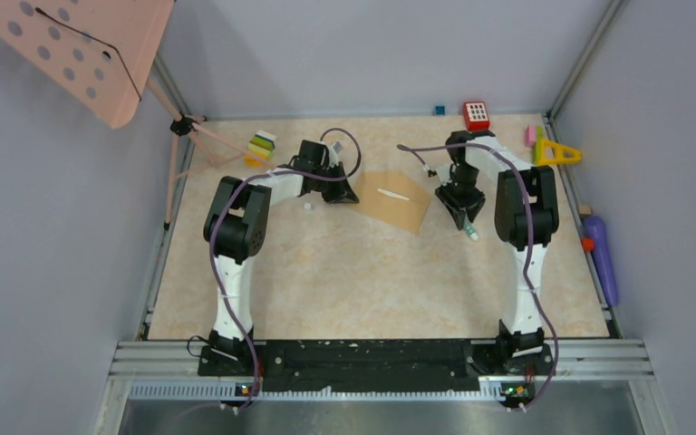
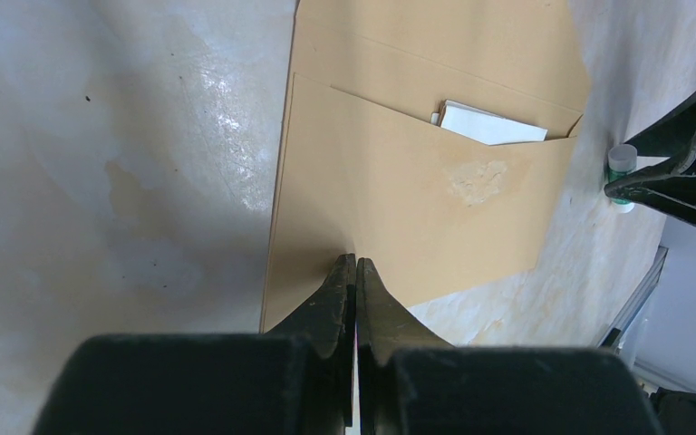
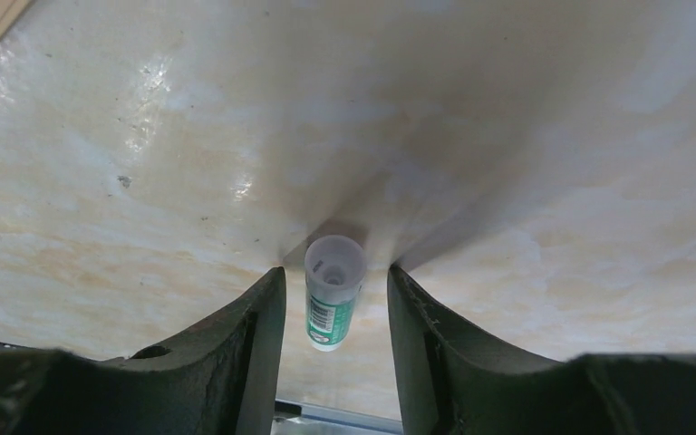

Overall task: Place the letter into the envelope and seal it
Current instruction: Place the solid glue at the center of the board, then seal the envelope flap on the envelope.

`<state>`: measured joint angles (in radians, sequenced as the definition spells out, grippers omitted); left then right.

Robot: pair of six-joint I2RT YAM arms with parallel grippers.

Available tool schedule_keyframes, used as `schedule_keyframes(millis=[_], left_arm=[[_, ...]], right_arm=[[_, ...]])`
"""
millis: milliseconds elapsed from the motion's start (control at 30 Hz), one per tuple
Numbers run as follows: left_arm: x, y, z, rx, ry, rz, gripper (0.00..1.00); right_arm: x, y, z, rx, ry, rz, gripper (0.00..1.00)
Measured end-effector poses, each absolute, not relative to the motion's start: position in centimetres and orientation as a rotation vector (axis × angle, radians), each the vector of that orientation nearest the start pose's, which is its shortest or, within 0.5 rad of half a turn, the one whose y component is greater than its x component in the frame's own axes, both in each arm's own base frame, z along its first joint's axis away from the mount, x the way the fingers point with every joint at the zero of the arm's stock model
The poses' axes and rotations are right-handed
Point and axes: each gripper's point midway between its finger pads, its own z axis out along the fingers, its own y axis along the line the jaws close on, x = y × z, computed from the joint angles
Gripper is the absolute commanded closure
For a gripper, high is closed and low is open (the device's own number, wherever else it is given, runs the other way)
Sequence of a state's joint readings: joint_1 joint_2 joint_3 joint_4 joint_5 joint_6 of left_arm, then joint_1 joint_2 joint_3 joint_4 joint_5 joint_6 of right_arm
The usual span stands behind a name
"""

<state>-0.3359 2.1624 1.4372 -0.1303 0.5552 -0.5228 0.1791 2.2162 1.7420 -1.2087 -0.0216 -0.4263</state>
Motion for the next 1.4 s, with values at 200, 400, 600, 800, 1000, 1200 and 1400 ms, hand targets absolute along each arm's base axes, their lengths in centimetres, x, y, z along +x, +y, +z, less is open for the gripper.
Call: schedule_keyframes(millis=[200,400,600,800,1000,1200,1400], left_arm=[[43.8,-26.9,3.1,0.033,2.534,-1.044,1.0],[43.8,-26.9,3.1,0.035,2.534,-1.043,1.0],[43.7,-26.8,3.1,0.066,2.531,-1.021,1.0],[43.7,-26.9,3.3,0.16,2.531,-0.974,1.0],[44.4,-27.6,4.7,0.319,2.503,-0.931,1.0],[44.6,-29.3,5.4,0.532,2.467,-0.88,1.0],[43.3,-30.6,5.2,0.67,2.464,-0.841,0.98]], right_arm=[[36.0,5.0,2.1,-0.886,3.106,0.025,0.53],[36.9,4.9,2.3,-0.819,3.082,0.024,0.5],[39.0,5.4,3.0,-0.744,3.014,0.085,0.49],[41.3,6.4,4.5,-0.677,2.939,0.165,0.48],[42.9,7.1,4.1,-0.604,2.924,0.255,0.48],[45.2,8.0,3.3,-0.455,2.905,0.412,0.48],[46.3,10.2,3.7,-0.283,2.868,0.606,0.46]])
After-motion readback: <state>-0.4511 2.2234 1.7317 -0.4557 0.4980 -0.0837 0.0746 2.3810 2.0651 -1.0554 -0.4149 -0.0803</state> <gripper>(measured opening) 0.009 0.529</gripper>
